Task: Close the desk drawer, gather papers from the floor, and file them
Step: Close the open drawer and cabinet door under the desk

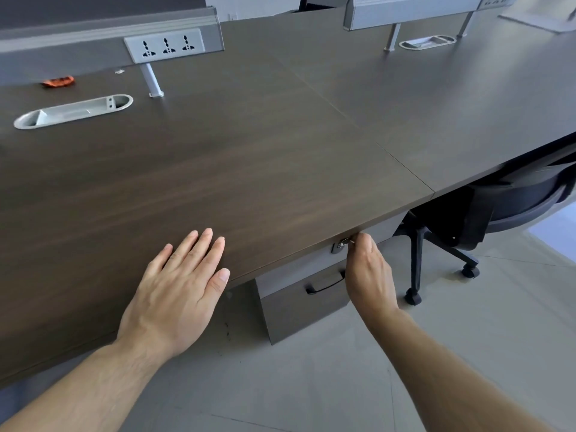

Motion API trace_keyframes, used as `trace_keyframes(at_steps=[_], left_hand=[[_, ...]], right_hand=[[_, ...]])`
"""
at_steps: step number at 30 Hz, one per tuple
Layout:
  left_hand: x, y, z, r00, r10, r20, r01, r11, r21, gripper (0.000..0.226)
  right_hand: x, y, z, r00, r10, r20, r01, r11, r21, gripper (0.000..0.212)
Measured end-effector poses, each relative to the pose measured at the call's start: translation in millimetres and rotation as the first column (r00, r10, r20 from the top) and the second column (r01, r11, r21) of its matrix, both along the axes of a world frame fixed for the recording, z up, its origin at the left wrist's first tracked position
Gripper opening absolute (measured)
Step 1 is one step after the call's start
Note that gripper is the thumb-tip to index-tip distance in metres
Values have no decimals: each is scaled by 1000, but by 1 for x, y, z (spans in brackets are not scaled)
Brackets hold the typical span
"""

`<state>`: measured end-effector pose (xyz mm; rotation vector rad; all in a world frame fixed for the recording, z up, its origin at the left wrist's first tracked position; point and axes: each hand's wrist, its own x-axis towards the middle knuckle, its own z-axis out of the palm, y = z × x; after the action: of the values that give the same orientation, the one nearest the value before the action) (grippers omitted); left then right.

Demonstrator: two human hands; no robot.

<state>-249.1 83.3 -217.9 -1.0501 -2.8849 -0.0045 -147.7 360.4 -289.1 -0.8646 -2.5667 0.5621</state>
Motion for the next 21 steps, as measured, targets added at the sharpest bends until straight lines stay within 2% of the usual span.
trace_keyframes(at_steps=[8, 17, 19, 21], left_hand=[[0, 0, 1, 1000, 2, 1, -2, 1000, -10, 62], [-1, 0, -3, 1000, -7, -3, 7, 1000, 28, 63], [0, -1, -6, 1000, -12, -13, 13, 999, 32, 63], [-3, 2, -7, 1000, -16, -6, 16, 996, 92, 58]], right_hand=[[0, -4, 7, 1000, 7, 26, -7, 1000, -13, 19], [3, -7, 26, 998, 35, 47, -28, 988, -149, 13], [6, -7, 32, 993, 47, 104, -25, 978, -209, 10], [6, -8, 38, 990, 41, 138, 17, 920, -392, 21]])
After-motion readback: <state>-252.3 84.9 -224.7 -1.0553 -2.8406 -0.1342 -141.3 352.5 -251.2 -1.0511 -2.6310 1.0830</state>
